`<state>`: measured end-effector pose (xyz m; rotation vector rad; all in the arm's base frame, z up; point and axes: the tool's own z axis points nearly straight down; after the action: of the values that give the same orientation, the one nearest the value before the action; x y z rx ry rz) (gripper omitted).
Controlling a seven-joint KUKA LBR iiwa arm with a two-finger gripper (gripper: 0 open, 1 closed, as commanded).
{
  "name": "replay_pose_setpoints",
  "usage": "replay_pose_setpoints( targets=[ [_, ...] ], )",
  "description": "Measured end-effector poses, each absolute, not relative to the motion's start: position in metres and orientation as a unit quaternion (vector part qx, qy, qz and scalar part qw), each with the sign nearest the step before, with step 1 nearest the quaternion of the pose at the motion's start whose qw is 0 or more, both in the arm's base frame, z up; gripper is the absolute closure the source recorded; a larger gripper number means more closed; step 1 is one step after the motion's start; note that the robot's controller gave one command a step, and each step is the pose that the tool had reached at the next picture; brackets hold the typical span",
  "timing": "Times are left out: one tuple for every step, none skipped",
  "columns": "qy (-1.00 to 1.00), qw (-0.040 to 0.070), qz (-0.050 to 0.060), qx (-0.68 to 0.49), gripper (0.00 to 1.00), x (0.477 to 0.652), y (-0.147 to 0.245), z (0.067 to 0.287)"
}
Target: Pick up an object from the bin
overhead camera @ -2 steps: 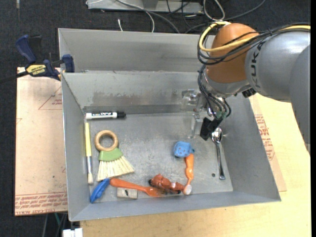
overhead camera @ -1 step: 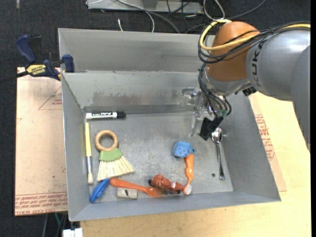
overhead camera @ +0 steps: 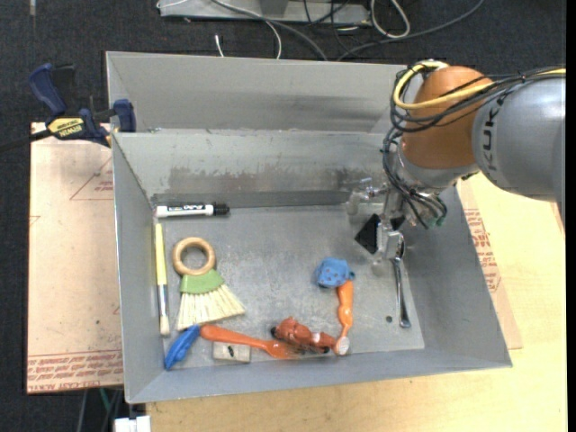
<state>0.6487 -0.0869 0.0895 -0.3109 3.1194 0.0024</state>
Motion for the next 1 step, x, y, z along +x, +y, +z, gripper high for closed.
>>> replay_pose_setpoints(
  targets=[
    [0.993, 0.001, 0.001, -0.115, 0.0, 0.635, -0.1149, 0.1076]
  ],
)
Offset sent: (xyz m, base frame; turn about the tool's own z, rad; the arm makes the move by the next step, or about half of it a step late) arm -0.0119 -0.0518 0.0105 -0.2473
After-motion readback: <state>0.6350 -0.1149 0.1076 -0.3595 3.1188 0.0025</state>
